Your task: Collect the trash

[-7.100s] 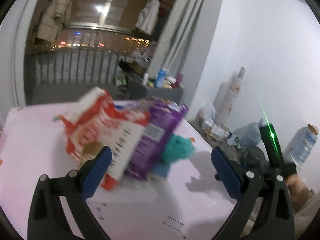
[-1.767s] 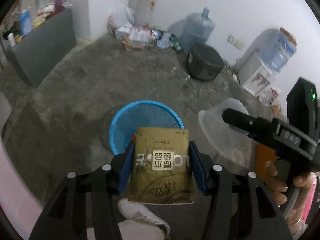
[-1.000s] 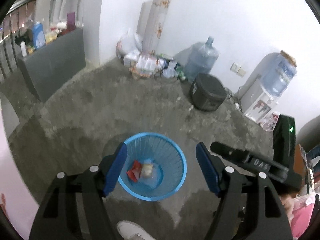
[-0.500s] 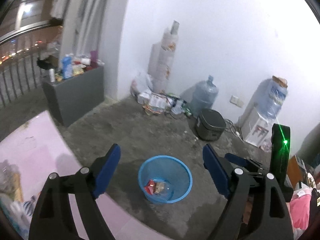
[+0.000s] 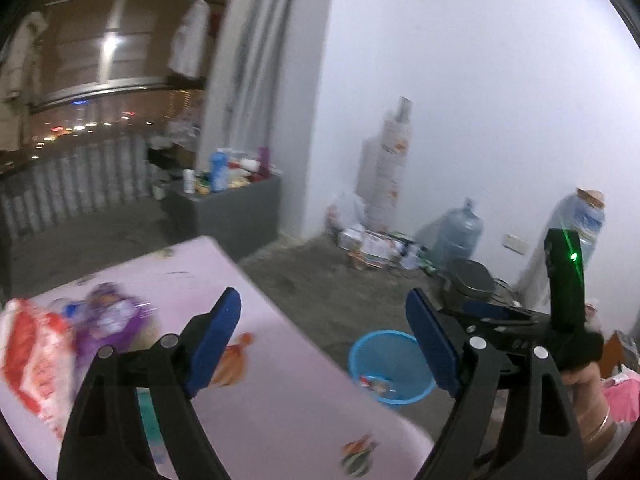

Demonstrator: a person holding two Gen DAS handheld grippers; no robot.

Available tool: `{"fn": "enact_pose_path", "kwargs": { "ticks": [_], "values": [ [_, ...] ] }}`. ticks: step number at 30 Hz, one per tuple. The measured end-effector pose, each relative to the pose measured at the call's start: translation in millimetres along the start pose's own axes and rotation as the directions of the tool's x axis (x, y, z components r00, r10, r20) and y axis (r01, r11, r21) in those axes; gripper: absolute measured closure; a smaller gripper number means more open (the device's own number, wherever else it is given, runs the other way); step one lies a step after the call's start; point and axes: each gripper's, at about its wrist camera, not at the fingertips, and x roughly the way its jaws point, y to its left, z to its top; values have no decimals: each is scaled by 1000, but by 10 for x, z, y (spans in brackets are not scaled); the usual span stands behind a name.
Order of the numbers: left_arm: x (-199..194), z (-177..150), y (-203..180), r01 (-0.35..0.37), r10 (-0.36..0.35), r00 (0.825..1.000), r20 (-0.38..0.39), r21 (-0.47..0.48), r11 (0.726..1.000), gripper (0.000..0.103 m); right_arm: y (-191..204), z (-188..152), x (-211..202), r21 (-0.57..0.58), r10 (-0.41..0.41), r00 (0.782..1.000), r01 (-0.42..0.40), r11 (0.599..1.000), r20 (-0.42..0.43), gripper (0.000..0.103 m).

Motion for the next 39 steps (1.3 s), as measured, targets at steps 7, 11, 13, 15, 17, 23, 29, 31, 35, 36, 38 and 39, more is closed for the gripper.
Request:
{"fn": "enact_pose_path", "kwargs": {
  "ticks": [7, 11, 13, 15, 17, 23, 29, 31, 35, 36, 38, 39],
  "values": [
    [-637, -292, 569, -185, 188, 982, 37, -65, 981, 21, 401, -11, 348, -20, 156, 984, -159, 987, -91, 10],
    [-961, -446, 971, -276, 286, 957, 54, -146, 950, 21, 687, 10, 526, -31, 234, 961, -241, 970, -145, 10],
    [-1084, -500, 1185, -309, 325, 944, 59, -188, 932, 21, 828, 35, 593, -35, 266, 950, -275, 961, -162, 11],
    [-1153, -533, 1414, -342, 362, 931, 55, -220, 914, 21, 947, 71, 679, -23, 304, 936, -313, 949, -180, 11],
    [-1177, -565, 1672, -380, 402, 915, 37, -259, 888, 21, 1073, 102, 768, 5, 363, 910, -370, 929, -202, 11],
    [-937, -691, 2486, -405, 422, 905, -52, -406, 819, 21, 1499, 143, 1140, 52, 462, 846, -466, 883, -266, 11],
    [-553, -826, 2960, -411, 395, 909, -131, -434, 802, 34, 1894, 65, 1649, 75, 484, 794, -493, 867, -367, 21],
    [-481, -849, 3025, -419, 398, 907, -141, -415, 808, 41, 1972, 17, 1758, 88, 489, 780, -497, 863, -391, 30],
    [-446, -883, 3072, -388, 358, 921, -150, -402, 829, 63, 2037, -22, 1880, 146, 524, 736, -516, 844, -429, 52],
    [-437, -896, 3072, -388, 355, 922, -156, -400, 831, 69, 2040, -33, 1900, 164, 535, 724, -521, 838, -436, 60],
    [-455, -928, 3061, -396, 361, 918, -163, -378, 837, 74, 2047, -65, 1910, 192, 551, 707, -525, 829, -443, 64],
    [-475, -939, 3036, -397, 363, 918, -161, -366, 842, 76, 2060, -56, 1914, 198, 555, 704, -526, 827, -444, 70]
  ]
}}
